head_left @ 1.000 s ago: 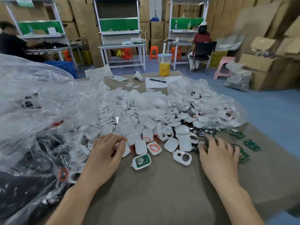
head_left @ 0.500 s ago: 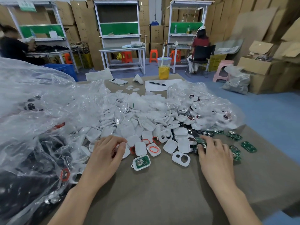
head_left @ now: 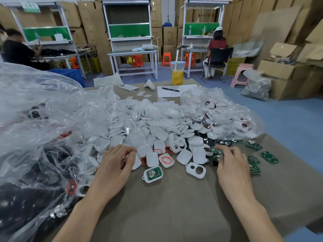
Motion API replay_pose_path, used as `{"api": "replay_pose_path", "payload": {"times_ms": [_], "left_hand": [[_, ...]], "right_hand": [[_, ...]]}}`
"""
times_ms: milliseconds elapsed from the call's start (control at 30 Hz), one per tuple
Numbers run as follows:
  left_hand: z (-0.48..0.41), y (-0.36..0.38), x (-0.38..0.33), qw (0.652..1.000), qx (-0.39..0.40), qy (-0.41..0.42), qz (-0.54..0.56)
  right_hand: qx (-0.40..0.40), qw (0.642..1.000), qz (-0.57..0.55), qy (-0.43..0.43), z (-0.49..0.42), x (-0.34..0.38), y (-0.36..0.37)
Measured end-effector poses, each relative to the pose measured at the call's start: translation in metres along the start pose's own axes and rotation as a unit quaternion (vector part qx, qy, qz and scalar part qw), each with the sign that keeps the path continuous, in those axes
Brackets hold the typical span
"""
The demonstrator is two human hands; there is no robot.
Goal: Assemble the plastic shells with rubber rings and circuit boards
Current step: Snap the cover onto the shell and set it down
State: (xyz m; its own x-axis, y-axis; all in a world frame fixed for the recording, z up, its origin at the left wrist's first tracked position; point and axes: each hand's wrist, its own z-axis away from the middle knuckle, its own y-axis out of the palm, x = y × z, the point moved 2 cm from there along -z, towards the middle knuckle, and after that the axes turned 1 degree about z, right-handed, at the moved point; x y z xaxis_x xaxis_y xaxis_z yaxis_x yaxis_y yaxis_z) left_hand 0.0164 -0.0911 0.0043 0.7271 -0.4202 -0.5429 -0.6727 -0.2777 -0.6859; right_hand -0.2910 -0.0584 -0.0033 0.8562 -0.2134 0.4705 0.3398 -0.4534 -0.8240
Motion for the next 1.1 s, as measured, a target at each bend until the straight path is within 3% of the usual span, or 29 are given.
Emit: {"api": "replay_pose_path", "payload": {"times_ms": [367,600,733,933,1100], "left_hand": [[0.0,0.002,0.003,0.999,-0.032,-0.005,0.002],[0.0,0.003,0.005,0.999,-0.036,-0.008,-0.004],[-0.001,0.005,0.005,0.998,-0.03,-0.012,-0.045],[-0.001,0.011,0.006,0.992,0.008,-0.007,-0.128],[-0.002,0.01,0.009,0.993,0.001,-0.004,-0.118]], "right_hand": [[0.01,0.999,-0.021,-0.044,0.0,-0.002,0.003],[-0.088,0.98,-0.022,-0.177,0.01,0.014,0.0],[-0.056,0.969,-0.027,-0.238,0.013,0.031,0.009],[0.041,0.967,0.055,-0.246,0.013,0.049,0.031],[-0.003,0.962,0.017,-0.272,0.012,0.051,0.028]]}}
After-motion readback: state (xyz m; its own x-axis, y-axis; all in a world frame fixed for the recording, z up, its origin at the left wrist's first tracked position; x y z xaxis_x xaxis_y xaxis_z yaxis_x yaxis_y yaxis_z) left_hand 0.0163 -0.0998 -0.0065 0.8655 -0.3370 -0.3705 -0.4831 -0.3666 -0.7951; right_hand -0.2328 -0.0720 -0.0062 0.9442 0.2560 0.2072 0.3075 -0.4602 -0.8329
